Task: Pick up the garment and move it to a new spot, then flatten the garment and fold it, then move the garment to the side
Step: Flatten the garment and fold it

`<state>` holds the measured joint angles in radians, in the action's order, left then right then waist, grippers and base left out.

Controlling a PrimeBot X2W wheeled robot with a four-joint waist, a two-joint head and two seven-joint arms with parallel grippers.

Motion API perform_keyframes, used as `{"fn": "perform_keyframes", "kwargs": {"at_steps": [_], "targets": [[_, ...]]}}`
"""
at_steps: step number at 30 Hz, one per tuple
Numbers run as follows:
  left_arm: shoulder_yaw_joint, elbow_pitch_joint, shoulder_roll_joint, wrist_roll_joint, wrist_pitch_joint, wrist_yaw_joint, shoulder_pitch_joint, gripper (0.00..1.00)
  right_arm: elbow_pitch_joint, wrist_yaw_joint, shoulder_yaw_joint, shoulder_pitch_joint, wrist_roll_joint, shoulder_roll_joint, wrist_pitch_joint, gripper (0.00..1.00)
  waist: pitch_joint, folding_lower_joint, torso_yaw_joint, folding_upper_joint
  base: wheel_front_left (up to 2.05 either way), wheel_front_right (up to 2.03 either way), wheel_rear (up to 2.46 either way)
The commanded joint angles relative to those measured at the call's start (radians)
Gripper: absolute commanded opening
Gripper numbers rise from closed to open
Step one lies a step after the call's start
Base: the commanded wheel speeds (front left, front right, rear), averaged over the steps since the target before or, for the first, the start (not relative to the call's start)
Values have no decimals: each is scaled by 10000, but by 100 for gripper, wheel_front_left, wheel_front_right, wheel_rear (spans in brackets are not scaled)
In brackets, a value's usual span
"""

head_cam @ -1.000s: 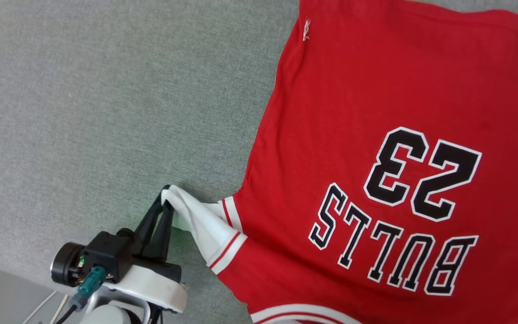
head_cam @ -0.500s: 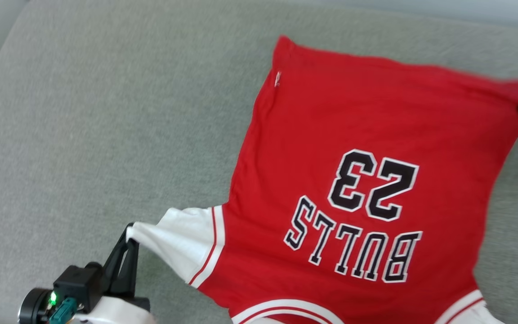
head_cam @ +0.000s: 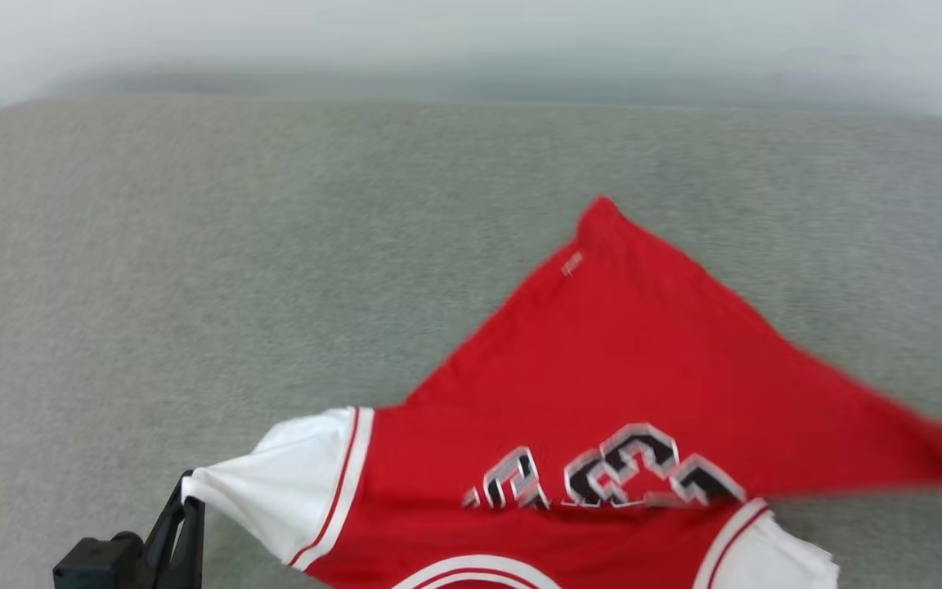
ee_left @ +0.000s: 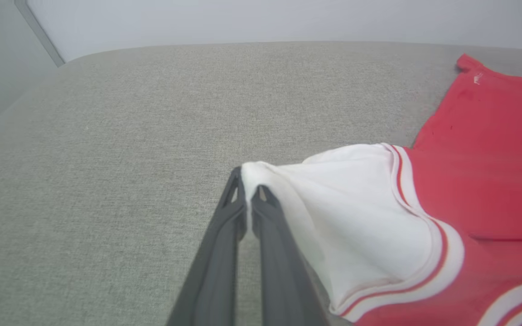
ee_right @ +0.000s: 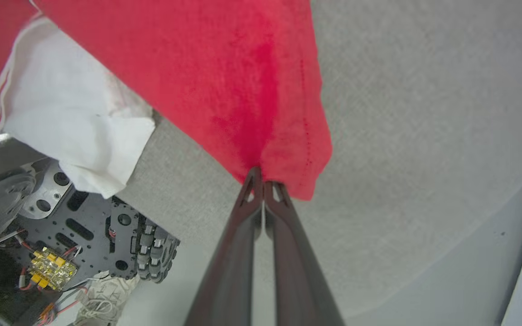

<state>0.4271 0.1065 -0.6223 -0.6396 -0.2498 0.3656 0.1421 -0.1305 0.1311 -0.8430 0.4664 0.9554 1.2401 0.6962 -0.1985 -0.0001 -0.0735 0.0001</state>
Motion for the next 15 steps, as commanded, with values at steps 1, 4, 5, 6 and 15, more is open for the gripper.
{"fn": "perform_keyframes", "kwargs": {"at_steps": [1,4,5,6,15], "targets": [[-56,63,-52,-65,-57,52,146,0,-28,-8,-128,-637,160,93,-120,0,196,1,296,-1,0,0,0],[-85,115,-117,-65,-61,42,240,0,143,-9,-252,-1788,358,99,-494,0,192,1,471,-1,0,0,0],[-71,130,-140,-56,-53,21,246,0,249,-8,-250,-2170,435,32,-660,0,181,1,501,-1,0,0,0],[-74,133,-150,-59,-47,28,261,0,322,-8,-279,-2537,479,-45,-787,0,176,1,533,-1,0,0,0],[-98,226,-266,-66,32,59,204,0,753,-9,354,-4234,437,-739,-1595,81,83,1,714,-1,0,0,0]]}}
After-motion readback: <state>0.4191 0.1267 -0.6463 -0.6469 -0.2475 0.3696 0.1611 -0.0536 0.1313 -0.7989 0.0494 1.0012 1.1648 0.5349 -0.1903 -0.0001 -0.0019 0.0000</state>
